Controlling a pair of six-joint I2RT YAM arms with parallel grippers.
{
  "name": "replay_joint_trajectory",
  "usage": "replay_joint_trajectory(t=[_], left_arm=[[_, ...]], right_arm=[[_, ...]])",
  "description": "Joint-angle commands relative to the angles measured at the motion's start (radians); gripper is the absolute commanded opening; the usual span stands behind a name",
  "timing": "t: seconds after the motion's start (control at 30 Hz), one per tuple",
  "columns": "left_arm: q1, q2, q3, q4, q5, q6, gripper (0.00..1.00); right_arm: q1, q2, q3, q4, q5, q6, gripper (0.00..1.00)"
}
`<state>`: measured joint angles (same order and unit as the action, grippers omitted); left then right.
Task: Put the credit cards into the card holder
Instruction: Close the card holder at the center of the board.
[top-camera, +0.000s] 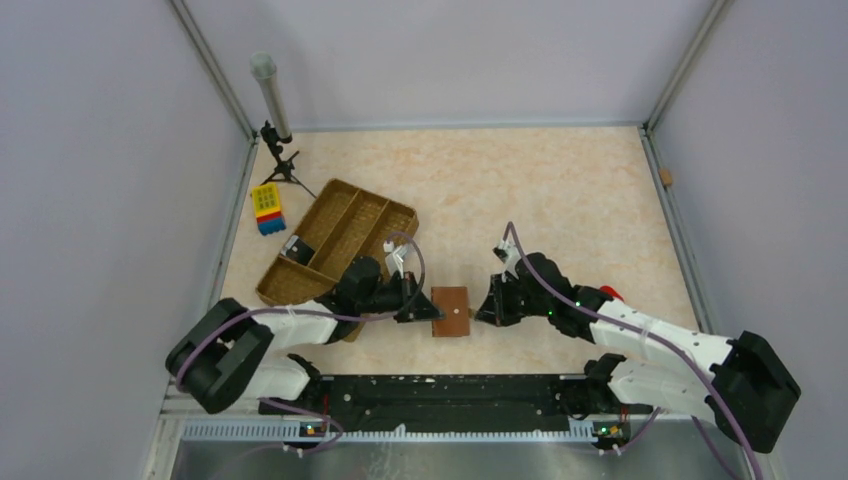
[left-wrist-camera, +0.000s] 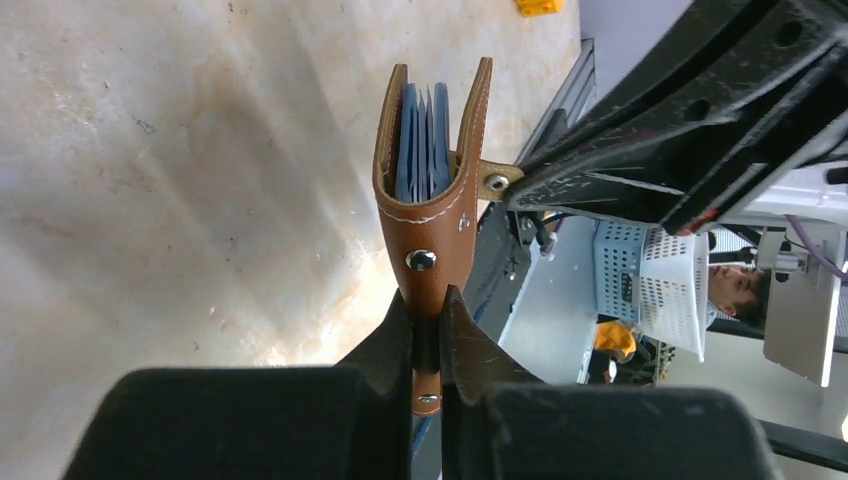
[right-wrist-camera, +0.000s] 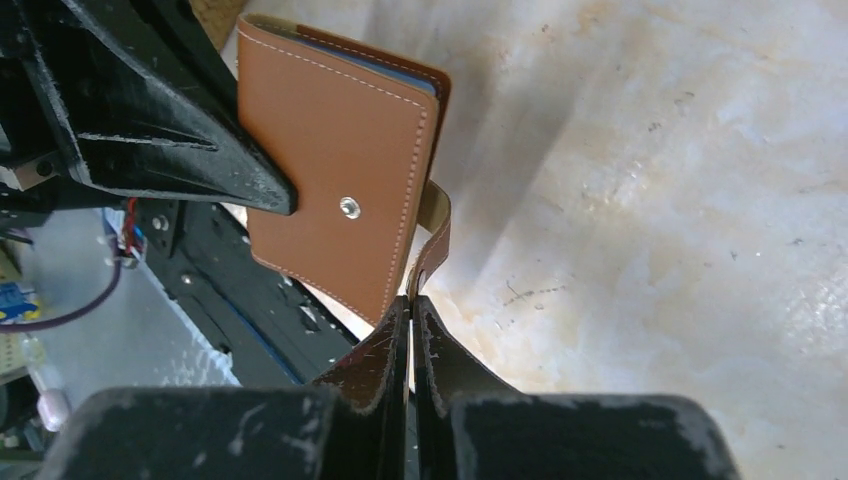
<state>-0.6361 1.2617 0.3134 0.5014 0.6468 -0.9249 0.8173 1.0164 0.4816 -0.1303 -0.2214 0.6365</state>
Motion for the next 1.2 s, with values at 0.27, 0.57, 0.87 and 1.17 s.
replay_joint_trajectory(t=[0.27, 0.57, 0.87, 1.17], left_arm=[[-0.083, 0.355, -0.011, 0.428, -0.086, -0.05, 0.0], [-0.085, 0.43, -0.006, 0.41, -0.098, -0.026, 0.0], [-0.087, 0.409, 0.031, 0.249, -0.122, 0.035, 0.0], [-0.086, 0.404, 0.07, 0.114, -0.142, 0.077, 0.0]], right_arm=[[0.007, 0.118, 0.003, 0.022, -0.064, -0.052, 0.0], [0.007, 0.213, -0.001, 0.123, -0.085, -0.055, 0.0], [0.008, 0.237, 0.013, 0.176, -0.054, -0.053, 0.0], [0.007, 0.247, 0.026, 0.196, -0.057, -0.067, 0.0]])
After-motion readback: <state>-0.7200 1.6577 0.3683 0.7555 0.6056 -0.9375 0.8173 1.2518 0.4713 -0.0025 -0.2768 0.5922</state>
